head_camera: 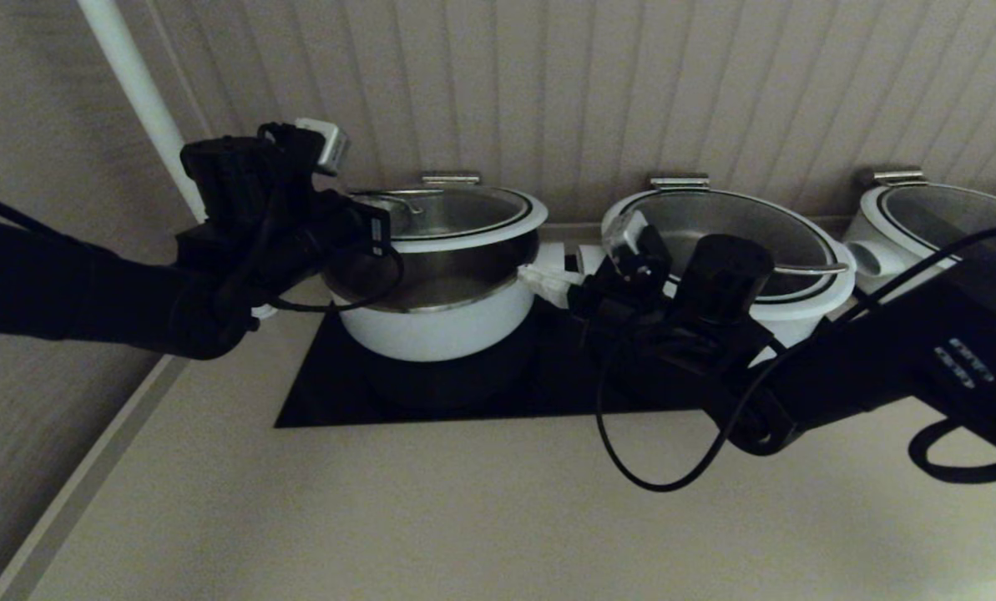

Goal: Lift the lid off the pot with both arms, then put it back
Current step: Hold the pot lid with the right arm

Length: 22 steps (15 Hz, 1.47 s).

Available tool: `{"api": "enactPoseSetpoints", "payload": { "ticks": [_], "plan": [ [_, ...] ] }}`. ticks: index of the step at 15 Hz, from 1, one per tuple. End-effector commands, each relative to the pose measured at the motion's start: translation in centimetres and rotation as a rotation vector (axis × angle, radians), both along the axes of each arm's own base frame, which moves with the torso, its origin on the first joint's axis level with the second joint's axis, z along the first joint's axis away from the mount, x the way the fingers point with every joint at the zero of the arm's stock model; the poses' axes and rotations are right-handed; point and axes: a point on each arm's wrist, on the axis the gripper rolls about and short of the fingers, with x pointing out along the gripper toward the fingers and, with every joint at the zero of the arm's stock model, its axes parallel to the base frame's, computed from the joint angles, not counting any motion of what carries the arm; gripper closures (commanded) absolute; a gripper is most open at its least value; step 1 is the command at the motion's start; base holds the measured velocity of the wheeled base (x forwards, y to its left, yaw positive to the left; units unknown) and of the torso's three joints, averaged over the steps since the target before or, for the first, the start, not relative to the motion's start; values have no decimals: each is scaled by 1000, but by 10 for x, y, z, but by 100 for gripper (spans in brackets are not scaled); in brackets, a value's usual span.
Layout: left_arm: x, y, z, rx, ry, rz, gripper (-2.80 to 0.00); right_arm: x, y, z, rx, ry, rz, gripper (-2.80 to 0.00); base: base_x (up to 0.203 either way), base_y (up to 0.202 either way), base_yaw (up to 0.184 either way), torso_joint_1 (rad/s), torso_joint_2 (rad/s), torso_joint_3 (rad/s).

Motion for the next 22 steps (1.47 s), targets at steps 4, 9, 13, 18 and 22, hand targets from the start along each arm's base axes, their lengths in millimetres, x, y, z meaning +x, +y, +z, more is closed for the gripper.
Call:
{"api": "enactPoseSetpoints", "payload": {
  "ticks": [4,9,13,18,22],
  "plan": [
    [1,2,0,0,-3,6,0,8,8,-2,44,2,15,0,0,0,0,0,0,0],
    [1,2,0,0,-3,6,0,12,13,-12,61,18,7,0,0,0,0,0,0,0],
    [1,2,0,0,-3,6,0,13,17,-22,56,25,13,0,0,0,0,0,0,0],
    [2,2,-1,1,1,6,0,19,21,-28,68,26,-27,0,0,0,0,0,0,0],
    [2,2,-2,1,1,6,0,24,23,-26,87,21,-37,0,0,0,0,0,0,0]
  ]
}}
